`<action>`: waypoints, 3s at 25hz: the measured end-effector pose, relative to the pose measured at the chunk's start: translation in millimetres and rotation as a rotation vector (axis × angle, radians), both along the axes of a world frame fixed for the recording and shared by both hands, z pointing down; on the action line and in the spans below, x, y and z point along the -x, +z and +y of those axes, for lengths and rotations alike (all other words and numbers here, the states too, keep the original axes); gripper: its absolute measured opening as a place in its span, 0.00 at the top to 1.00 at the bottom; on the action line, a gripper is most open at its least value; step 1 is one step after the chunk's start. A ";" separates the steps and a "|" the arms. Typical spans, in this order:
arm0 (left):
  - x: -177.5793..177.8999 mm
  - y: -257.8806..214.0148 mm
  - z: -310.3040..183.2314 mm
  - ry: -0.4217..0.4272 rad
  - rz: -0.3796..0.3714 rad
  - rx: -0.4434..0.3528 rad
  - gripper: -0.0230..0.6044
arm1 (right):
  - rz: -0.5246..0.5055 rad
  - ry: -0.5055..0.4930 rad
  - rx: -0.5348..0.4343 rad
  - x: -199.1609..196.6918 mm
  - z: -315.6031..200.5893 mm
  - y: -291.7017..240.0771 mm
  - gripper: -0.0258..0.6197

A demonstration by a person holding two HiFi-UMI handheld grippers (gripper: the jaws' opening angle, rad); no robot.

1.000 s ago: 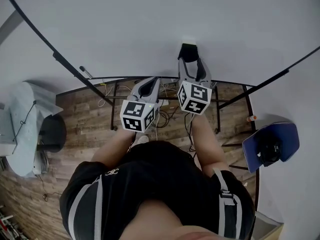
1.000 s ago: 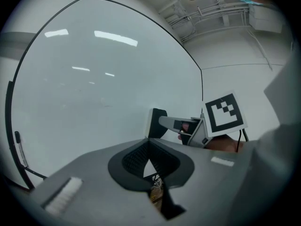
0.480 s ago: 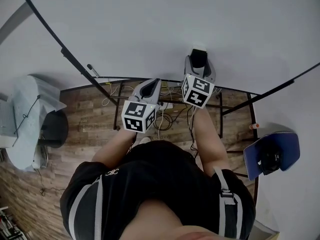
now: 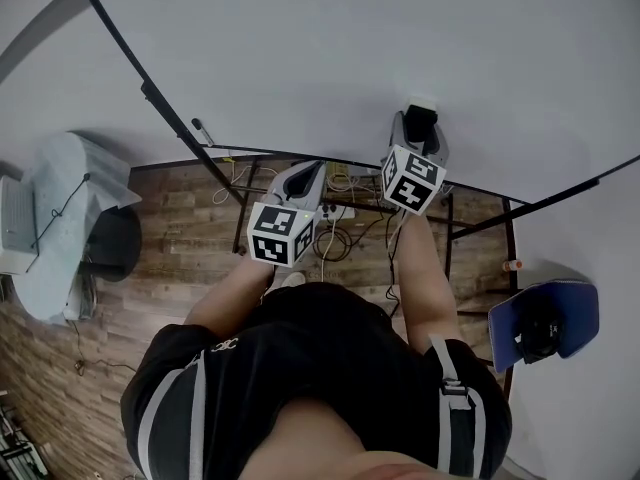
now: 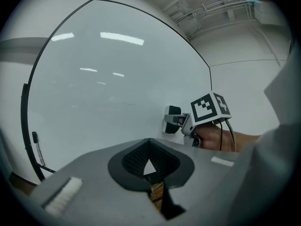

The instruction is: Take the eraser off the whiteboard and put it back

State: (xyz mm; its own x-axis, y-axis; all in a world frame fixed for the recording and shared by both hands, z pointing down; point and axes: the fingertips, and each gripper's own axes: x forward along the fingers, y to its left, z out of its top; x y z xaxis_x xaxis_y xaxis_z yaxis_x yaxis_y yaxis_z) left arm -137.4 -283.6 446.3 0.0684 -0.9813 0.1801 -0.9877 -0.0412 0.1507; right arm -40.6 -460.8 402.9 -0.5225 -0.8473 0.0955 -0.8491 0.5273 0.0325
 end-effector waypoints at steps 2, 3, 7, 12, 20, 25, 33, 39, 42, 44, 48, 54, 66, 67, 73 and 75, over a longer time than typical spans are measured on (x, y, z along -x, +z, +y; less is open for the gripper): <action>1.1 0.9 2.0 -0.002 0.002 0.002 0.95 | 0.000 -0.003 -0.001 -0.3 1.0 -0.2 0.59; 0.7 1.4 2.8 -0.001 0.001 0.003 0.95 | -0.001 -0.003 -0.001 -0.7 1.5 0.0 0.59; -2.6 1.4 5.0 0.006 0.002 0.002 0.95 | -0.012 -0.007 -0.019 -3.7 7.1 -2.9 0.59; -3.0 2.5 5.7 0.009 0.008 0.004 0.95 | -0.020 -0.033 -0.017 -6.6 17.2 -3.5 0.59; -10.4 3.4 4.5 0.028 0.007 0.005 0.95 | -0.075 -0.027 -0.053 -38.6 42.0 -16.9 0.59; -17.9 7.0 1.3 0.056 0.009 0.017 0.95 | -0.150 -0.065 -0.123 -61.5 67.9 -36.8 0.59; -42.5 7.6 -8.9 0.113 0.013 0.019 0.95 | -0.161 -0.011 -0.126 -111.4 92.7 -33.1 0.59; -58.5 8.8 -16.8 0.158 0.011 0.018 0.95 | -0.158 0.030 -0.079 -135.9 105.2 -4.3 0.59; -65.4 9.9 -20.5 0.176 0.010 0.022 0.95 | -0.156 0.052 -0.038 -147.6 110.3 13.1 0.59; -68.6 11.1 -23.0 0.186 0.009 0.026 0.95 | -0.153 0.061 -0.022 -152.1 112.2 20.6 0.59; -75.9 12.5 -25.7 0.200 0.008 0.029 0.95 | -0.144 0.055 -0.016 -154.5 115.0 25.1 0.59; -79.5 10.8 -28.3 0.205 0.004 0.028 0.95 | -0.140 0.046 -0.015 -154.7 113.9 25.3 0.59; -64.8 10.7 -17.7 0.154 0.008 0.025 0.95 | -0.121 -0.036 -0.062 -122.7 97.7 6.6 0.59; -62.8 10.3 -16.6 0.149 0.008 0.024 0.95 | -0.116 -0.045 -0.068 -118.0 93.5 4.5 0.59; -50.2 8.5 -7.1 0.116 0.004 0.019 0.95 | -0.086 -0.071 -0.084 -93.3 66.1 -10.4 0.59; -46.0 7.6 -4.6 0.106 0.003 0.017 0.95 | -0.078 -0.073 -0.073 -84.1 54.7 -14.6 0.59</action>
State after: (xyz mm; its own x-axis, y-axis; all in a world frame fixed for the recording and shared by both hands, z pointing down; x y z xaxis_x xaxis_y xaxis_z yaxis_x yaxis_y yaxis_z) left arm -91.4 -288.2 453.9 0.1720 -0.9653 0.1966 -0.9776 -0.1427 0.1548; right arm 43.6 -406.1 388.3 -0.5861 -0.8102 -0.0084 -0.8102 0.5861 0.0081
